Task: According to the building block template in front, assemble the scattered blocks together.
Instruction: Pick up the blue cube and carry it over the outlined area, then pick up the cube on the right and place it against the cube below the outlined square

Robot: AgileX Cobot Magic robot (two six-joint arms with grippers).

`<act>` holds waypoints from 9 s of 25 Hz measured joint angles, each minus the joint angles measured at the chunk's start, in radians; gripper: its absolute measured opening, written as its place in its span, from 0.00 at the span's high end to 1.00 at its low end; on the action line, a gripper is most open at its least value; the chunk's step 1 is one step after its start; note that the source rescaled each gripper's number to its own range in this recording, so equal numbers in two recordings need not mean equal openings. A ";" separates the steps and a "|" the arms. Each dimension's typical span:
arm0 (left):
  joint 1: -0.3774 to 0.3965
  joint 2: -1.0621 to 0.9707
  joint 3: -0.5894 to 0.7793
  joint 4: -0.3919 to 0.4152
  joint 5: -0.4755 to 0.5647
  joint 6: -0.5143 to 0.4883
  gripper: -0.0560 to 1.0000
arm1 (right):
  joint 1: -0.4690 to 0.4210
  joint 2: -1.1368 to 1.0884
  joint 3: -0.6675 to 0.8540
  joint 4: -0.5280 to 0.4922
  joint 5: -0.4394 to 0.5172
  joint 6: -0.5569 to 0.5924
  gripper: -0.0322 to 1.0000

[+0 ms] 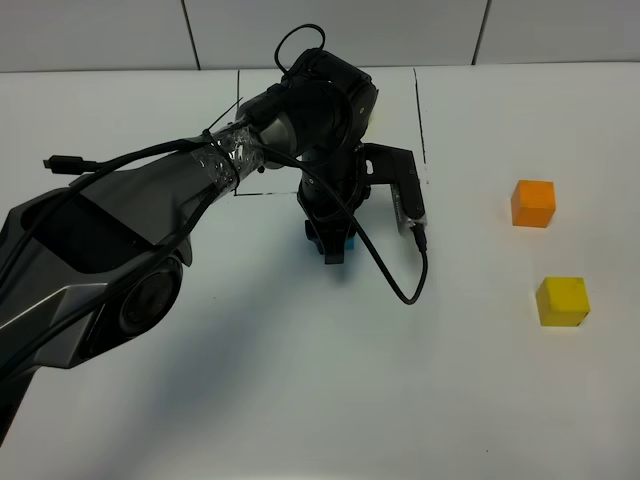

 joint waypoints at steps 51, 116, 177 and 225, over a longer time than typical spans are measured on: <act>0.536 -0.539 0.405 -0.232 0.006 -0.553 0.13 | 0.000 0.000 0.000 0.001 -0.002 0.000 0.25; 0.543 -2.501 1.626 -0.237 -0.127 -0.748 0.26 | 0.000 0.000 0.000 0.003 -0.003 0.000 0.25; 0.636 -2.560 1.683 -0.212 -0.113 -0.801 0.30 | 0.002 0.000 0.000 0.005 0.004 0.011 0.25; 0.636 -2.560 1.684 -0.212 -0.113 -0.801 0.30 | 0.064 1.972 -0.849 -0.060 -0.357 -0.005 0.12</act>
